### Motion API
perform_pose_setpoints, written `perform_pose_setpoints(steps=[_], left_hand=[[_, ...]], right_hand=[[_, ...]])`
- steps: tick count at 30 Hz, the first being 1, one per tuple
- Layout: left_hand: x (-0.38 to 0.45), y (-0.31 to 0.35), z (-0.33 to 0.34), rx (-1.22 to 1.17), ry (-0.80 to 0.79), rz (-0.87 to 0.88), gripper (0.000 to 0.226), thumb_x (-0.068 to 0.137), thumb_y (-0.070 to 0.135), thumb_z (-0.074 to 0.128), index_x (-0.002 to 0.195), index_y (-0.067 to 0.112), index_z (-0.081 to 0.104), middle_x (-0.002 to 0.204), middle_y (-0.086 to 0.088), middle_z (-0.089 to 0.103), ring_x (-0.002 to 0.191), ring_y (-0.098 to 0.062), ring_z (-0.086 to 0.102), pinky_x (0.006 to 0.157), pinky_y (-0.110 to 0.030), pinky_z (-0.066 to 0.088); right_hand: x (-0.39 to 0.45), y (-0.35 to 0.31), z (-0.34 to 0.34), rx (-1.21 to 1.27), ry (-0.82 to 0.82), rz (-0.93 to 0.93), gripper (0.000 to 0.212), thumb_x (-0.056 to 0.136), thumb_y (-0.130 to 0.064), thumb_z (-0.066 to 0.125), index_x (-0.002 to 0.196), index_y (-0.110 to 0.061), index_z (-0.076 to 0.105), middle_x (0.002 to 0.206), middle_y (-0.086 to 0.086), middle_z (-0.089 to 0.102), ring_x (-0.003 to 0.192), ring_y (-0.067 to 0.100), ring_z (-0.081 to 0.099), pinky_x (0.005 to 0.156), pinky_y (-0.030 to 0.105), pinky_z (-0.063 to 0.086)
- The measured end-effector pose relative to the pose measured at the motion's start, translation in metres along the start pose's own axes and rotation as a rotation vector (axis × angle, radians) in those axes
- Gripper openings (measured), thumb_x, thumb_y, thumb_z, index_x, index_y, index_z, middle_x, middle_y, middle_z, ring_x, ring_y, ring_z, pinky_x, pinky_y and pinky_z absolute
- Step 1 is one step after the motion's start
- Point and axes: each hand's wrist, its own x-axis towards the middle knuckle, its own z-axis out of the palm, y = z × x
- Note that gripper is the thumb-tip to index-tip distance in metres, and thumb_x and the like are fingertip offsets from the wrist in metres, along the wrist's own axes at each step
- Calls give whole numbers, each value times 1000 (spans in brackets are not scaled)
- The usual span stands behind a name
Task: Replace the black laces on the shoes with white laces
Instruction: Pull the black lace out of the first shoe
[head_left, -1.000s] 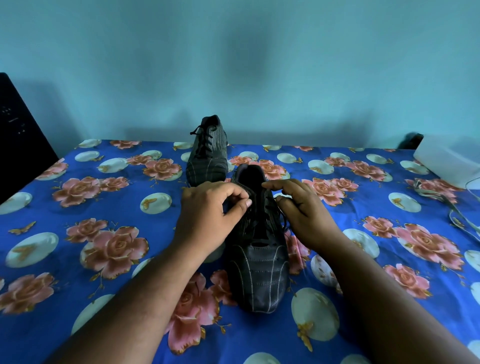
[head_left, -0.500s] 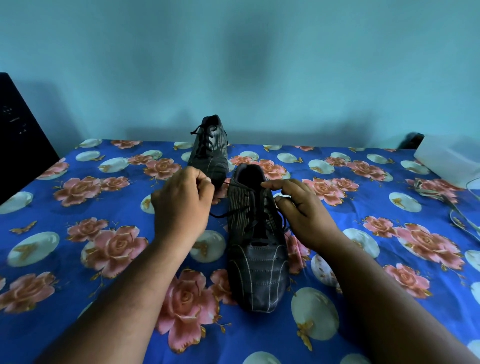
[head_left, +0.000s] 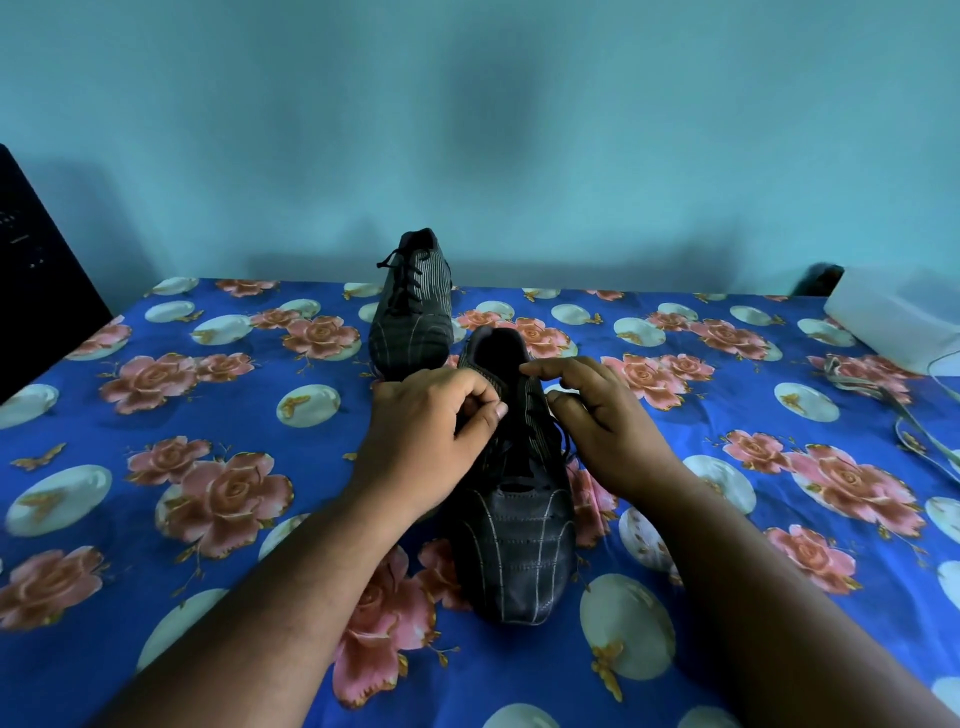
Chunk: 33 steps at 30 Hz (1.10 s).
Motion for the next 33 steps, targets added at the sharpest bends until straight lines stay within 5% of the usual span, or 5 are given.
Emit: perform_pose_setpoints(steps=[11, 14, 17, 25, 33], left_hand=[[10, -23, -30, -15, 182, -317, 15, 101, 31, 52, 87, 25, 54, 62, 21, 62, 70, 7, 61, 74, -38, 40], [6, -28, -25, 82, 80, -270, 26, 95, 52, 42, 102, 34, 58, 93, 12, 68, 94, -19, 67, 84, -46, 51], [4, -17, -15, 91, -22, -42, 50, 97, 57, 43, 136, 30, 60, 128, 4, 64, 115, -21, 61, 92, -50, 51], [3, 4, -2, -75, 175, 108, 13, 87, 29, 74, 87, 18, 81, 91, 10, 75, 85, -5, 69, 75, -36, 57], [7, -6, -12, -664, 246, -414, 27, 79, 32, 60, 67, 9, 53, 74, -13, 72, 82, -23, 75, 80, -56, 58]], right_hand=[[0, 2, 4, 28, -2, 6, 37, 93, -33, 43, 125, -41, 62, 119, -26, 57, 120, 16, 54, 104, 49, 43], [0, 3, 4, 37, -1, 18, 36, 94, -32, 44, 125, -39, 63, 120, -22, 58, 121, 15, 52, 104, 49, 43], [0, 4, 3, 32, -7, 19, 36, 95, -34, 44, 125, -41, 62, 118, -26, 56, 121, 13, 51, 104, 48, 43], [0, 4, 1, 24, -20, 14, 36, 96, -32, 43, 126, -42, 62, 119, -30, 54, 121, 11, 51, 103, 45, 44], [1, 6, 4, 36, 9, -1, 32, 95, -56, 48, 122, -45, 61, 123, -23, 59, 120, 14, 54, 102, 48, 45]])
